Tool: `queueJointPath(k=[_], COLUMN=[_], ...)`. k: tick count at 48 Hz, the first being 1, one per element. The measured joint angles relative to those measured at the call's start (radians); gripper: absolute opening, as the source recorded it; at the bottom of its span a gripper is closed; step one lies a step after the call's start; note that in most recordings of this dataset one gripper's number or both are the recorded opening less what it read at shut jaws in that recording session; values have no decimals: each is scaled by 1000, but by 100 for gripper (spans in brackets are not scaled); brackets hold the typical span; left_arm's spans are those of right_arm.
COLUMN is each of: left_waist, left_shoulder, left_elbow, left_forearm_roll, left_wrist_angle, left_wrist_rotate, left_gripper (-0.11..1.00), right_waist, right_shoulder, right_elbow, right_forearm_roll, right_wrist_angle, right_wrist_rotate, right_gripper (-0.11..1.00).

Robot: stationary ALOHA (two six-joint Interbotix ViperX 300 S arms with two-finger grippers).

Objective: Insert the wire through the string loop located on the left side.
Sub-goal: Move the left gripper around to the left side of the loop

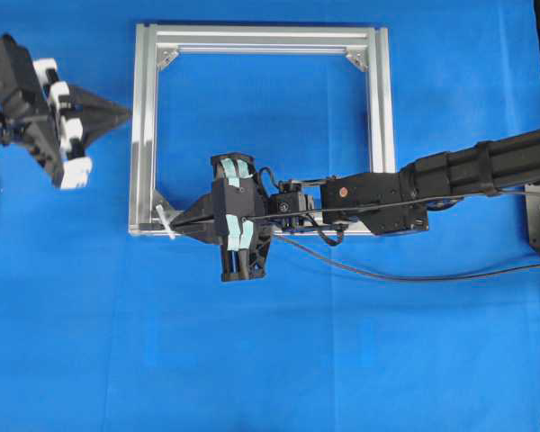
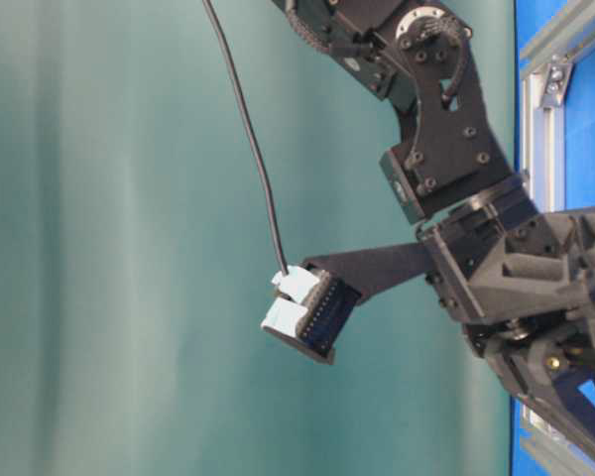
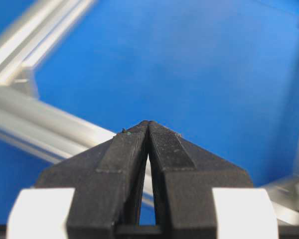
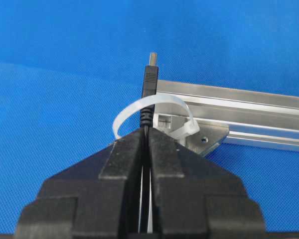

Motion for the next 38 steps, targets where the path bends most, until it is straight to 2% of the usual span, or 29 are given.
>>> queueJointPath(k=[11,21,27,38], left_waist=[-204,-374,-411,-413], left_shoulder=[-89,-166,-172,-170], left_elbow=[25,35,35,35], left_forearm_roll=[2,6,12,14], left_wrist_angle=[0,31,55,61], left_wrist_rotate=[-31,-12,-2,46], left_gripper=[0,0,0,0], right_waist=[0,0,0,0], right_shoulder=[0,0,-2,0], right_elbow=[0,0,0,0], right_forearm_roll=[0,0,0,0], right_wrist_angle=[0,0,0,0], right_wrist_rotate=[0,0,0,0], right_gripper=[0,0,0,0])
